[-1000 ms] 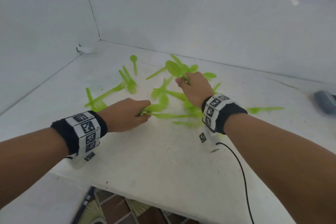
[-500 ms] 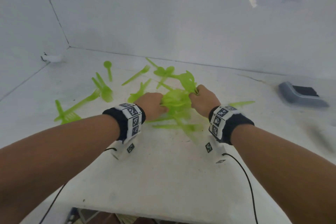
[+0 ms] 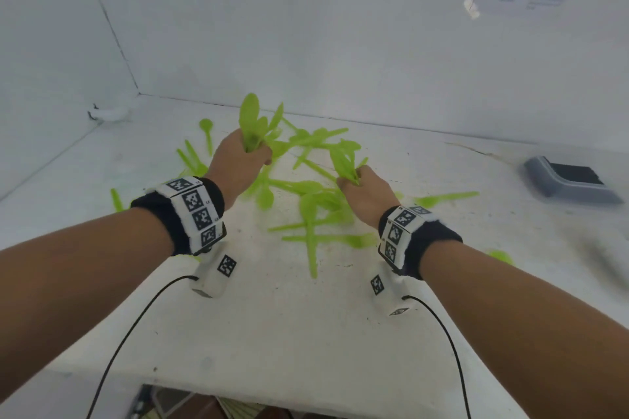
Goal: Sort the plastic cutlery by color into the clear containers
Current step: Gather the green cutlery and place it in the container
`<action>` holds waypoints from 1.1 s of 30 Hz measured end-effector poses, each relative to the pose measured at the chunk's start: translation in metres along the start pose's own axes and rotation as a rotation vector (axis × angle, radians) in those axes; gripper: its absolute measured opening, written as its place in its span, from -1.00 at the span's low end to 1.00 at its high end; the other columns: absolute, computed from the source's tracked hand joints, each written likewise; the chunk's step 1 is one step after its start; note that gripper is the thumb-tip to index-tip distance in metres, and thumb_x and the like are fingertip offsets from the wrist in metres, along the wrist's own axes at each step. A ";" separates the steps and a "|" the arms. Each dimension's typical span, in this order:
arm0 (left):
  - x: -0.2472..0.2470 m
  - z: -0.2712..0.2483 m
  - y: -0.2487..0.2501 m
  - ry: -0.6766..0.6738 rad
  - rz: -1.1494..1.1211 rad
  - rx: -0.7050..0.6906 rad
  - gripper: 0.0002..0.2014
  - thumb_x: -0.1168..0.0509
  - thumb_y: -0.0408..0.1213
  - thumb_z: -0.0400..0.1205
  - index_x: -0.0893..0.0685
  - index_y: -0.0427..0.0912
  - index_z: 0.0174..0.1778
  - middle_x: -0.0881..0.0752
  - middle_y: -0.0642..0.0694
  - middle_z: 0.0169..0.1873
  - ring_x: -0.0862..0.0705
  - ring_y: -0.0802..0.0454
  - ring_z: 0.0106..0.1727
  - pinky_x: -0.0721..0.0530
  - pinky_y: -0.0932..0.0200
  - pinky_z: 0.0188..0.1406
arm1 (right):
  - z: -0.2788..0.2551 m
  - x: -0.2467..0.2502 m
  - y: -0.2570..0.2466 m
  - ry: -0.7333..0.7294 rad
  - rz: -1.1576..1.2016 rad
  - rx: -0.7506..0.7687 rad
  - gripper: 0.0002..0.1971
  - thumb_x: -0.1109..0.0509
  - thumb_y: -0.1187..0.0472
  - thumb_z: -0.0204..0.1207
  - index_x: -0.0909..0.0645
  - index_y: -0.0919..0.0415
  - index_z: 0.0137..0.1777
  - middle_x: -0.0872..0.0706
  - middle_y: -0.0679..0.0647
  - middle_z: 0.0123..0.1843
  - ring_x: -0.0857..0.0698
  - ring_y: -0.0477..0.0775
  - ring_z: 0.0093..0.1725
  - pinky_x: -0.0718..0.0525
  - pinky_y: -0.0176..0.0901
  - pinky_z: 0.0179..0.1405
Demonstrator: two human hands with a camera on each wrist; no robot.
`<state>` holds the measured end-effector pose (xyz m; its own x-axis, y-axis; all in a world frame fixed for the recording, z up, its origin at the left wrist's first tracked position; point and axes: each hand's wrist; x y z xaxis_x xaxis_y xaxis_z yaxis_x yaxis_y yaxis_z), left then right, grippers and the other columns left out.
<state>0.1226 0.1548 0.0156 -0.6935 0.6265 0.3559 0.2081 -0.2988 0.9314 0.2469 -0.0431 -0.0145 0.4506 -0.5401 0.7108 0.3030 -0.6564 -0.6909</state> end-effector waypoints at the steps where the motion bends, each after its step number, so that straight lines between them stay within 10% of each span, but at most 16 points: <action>1: 0.006 -0.001 -0.001 0.027 0.004 0.000 -0.91 -0.38 -0.28 0.60 -0.69 -0.23 -0.13 -0.69 -0.04 -0.35 -0.50 0.23 -0.51 -0.44 0.17 -0.39 | 0.000 -0.003 -0.001 -0.015 -0.013 0.015 -0.62 -0.25 -0.09 0.75 -0.51 0.26 0.24 -0.64 0.07 -0.03 -0.62 0.19 -0.01 -0.47 -0.04 -0.20; 6: 0.038 -0.006 -0.017 0.101 0.012 0.003 -0.96 -0.37 -0.34 0.65 -0.68 -0.19 -0.11 -0.56 0.04 -0.44 -0.40 0.21 -0.57 -0.36 0.18 -0.48 | -0.004 -0.023 -0.009 -0.075 -0.107 0.060 -0.71 -0.37 -0.08 0.68 -0.50 0.14 -0.09 -0.58 -0.03 -0.25 -0.56 -0.01 -0.29 -0.38 -0.15 -0.42; 14: 0.058 -0.017 -0.029 0.129 0.076 -0.040 -0.86 -0.36 -0.35 0.67 -0.68 -0.15 0.13 -0.65 -0.02 -0.18 -0.57 0.01 -0.23 -0.52 0.14 -0.29 | -0.006 -0.043 -0.015 -0.113 -0.230 0.034 -0.69 -0.51 -0.13 0.54 -0.53 0.08 -0.07 -0.67 -0.03 -0.14 -0.62 0.00 -0.22 -0.44 -0.18 -0.41; 18: 0.057 -0.022 -0.027 0.129 0.086 -0.065 -0.93 -0.32 -0.30 0.71 -0.71 -0.14 0.04 -0.64 -0.01 -0.25 -0.55 0.01 -0.29 -0.51 0.14 -0.34 | -0.009 -0.034 -0.017 -0.026 -0.059 0.039 -0.53 -0.32 -0.27 0.66 -0.47 0.15 0.22 -0.62 -0.04 0.04 -0.61 0.07 -0.04 -0.48 -0.09 -0.15; 22: 0.049 -0.024 -0.017 0.049 0.159 -0.159 -0.93 -0.37 -0.23 0.69 -0.71 -0.08 0.04 -0.66 0.06 -0.27 -0.56 0.09 -0.34 -0.53 0.14 -0.33 | -0.010 -0.016 -0.020 0.171 0.076 0.093 -0.61 -0.27 -0.13 0.72 -0.55 0.24 0.12 -0.65 0.04 -0.13 -0.61 0.15 -0.16 -0.44 -0.15 -0.36; 27: 0.019 -0.028 0.006 -0.172 0.261 -0.272 -0.91 -0.49 -0.21 0.63 -0.74 -0.06 0.00 -0.74 0.13 -0.19 -0.66 0.18 -0.21 -0.59 0.21 -0.19 | -0.015 -0.009 -0.022 0.107 0.373 0.129 -0.47 -0.42 -0.33 0.53 -0.73 0.17 0.08 -0.80 0.06 -0.03 -0.75 0.09 -0.06 -0.70 0.09 -0.01; 33: -0.020 -0.038 0.019 -0.223 0.038 -0.173 -0.72 -0.52 -0.20 0.62 -0.69 -0.37 -0.15 -0.52 -0.03 -0.40 -0.42 0.19 -0.48 -0.42 0.35 -0.46 | -0.033 -0.013 -0.021 -0.123 0.515 0.191 -0.83 -0.50 0.14 0.64 -0.70 0.27 -0.03 -0.79 0.01 -0.25 -0.53 -0.04 -0.35 -0.43 -0.26 -0.45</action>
<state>0.1150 0.1092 0.0236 -0.5144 0.7496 0.4166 0.0968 -0.4319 0.8967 0.2070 -0.0400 -0.0050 0.6718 -0.6925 0.2628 0.1600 -0.2108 -0.9643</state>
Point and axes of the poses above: each hand's wrist, its own z-axis towards the middle knuckle, its own x-axis out of the back of the hand, y = z × x
